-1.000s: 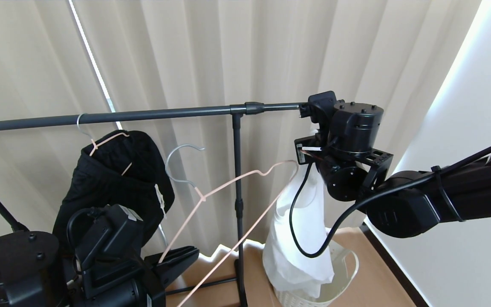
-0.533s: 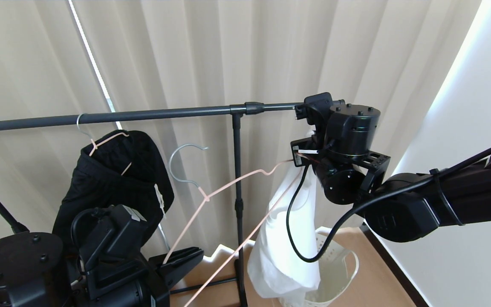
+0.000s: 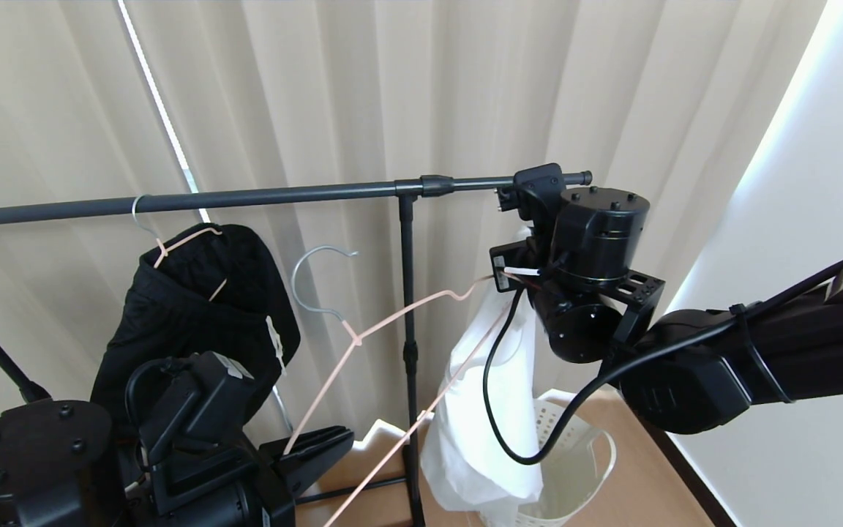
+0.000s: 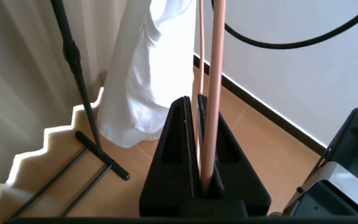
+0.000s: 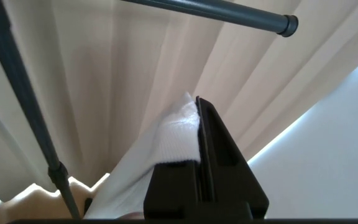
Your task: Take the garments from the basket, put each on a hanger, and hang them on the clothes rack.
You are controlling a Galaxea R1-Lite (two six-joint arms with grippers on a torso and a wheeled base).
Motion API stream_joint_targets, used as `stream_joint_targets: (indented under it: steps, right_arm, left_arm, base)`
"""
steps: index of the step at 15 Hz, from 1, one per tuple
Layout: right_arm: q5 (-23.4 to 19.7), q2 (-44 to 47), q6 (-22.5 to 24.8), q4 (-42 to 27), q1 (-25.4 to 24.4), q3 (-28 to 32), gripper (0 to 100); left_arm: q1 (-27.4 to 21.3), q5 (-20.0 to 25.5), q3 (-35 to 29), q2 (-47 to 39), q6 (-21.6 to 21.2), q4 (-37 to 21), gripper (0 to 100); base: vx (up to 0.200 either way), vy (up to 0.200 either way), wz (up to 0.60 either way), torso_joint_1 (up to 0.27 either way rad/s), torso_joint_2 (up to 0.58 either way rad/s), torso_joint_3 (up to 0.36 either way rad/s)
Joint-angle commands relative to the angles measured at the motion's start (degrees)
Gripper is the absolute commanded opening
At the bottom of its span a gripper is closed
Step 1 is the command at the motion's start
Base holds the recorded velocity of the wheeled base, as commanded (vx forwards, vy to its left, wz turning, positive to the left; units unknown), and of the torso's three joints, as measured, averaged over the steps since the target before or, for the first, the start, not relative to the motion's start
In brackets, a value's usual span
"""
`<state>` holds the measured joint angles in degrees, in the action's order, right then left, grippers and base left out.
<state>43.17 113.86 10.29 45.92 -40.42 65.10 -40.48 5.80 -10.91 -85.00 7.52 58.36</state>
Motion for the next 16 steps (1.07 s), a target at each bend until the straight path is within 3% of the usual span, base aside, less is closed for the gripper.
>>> stream_joint_targets:
  steps: [1, 13, 16]
  right_arm:
    - [0.3, 0.2, 0.0, 0.0, -0.7, -0.4, 0]
    - [3.6, -0.2, 0.1, 0.0, -3.3, -1.6, 0]
    - [3.6, -1.9, 0.1, 0.0, -6.0, -3.1, 0]
  left_arm:
    - [0.0, 0.0, 0.0, -0.1, 0.1, 0.1, 0]
    - [-0.4, -0.5, -0.1, -3.1, 0.0, 4.9, 0]
    - [-0.3, -0.6, -0.3, -3.1, -0.1, 4.9, 0]
  base:
    - [0.000, 0.000, 0.00, 0.000, 0.00, 0.000]
    - [0.000, 0.000, 0.00, 0.000, 0.00, 0.000]
    - [0.000, 0.000, 0.00, 0.000, 0.00, 0.000]
